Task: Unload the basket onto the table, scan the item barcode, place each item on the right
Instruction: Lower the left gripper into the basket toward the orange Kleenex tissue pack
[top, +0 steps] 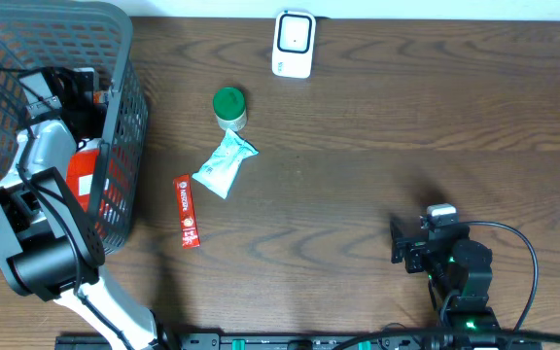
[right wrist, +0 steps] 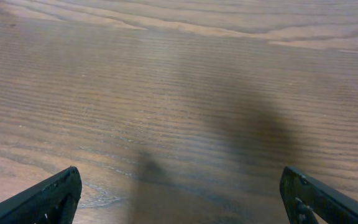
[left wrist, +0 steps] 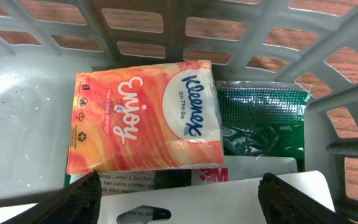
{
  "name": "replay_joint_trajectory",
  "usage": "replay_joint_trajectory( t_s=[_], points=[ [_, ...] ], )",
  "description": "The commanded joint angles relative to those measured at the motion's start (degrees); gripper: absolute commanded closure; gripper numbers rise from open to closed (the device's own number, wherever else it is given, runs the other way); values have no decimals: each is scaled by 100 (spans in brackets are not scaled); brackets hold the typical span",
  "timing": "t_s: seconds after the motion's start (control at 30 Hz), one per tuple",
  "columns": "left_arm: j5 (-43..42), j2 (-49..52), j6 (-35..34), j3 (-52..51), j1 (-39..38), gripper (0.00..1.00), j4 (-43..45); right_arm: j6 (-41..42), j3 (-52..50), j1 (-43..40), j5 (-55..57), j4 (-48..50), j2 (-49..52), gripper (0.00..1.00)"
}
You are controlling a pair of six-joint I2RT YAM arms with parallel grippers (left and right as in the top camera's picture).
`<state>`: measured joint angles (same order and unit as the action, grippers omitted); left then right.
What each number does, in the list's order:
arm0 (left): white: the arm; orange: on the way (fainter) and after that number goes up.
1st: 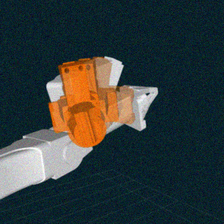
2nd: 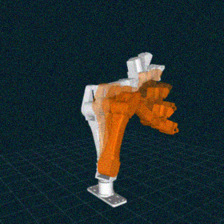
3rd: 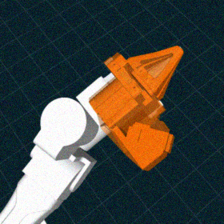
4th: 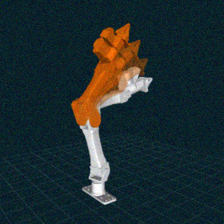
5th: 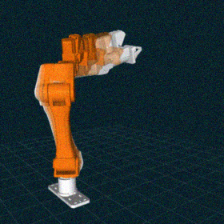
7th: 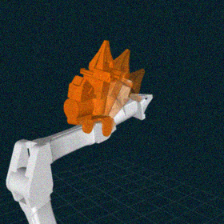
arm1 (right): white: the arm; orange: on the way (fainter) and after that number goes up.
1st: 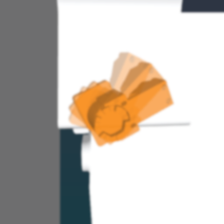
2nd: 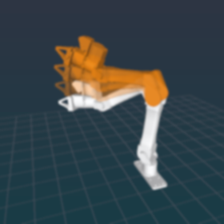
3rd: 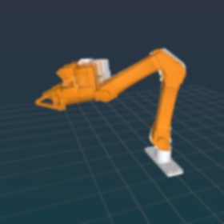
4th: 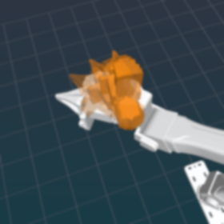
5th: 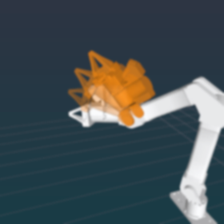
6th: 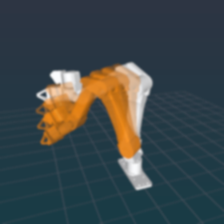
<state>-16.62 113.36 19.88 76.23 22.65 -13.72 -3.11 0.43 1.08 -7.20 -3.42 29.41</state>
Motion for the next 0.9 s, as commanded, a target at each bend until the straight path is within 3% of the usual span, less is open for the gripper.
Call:
replay_joint_trajectory(
  t_s=[0.0,0.67,0.87],
  points=[
    [-46,-116,264,168,-4,19,-11,94,-9,42,96,-9,11,1],
    [-24,240,339,168,31,19,420,98,-9,42,92,-31,11,1],
    [-28,120,-293,170,42,19,544,442,-9,42,92,-31,11,1]
  ],
)
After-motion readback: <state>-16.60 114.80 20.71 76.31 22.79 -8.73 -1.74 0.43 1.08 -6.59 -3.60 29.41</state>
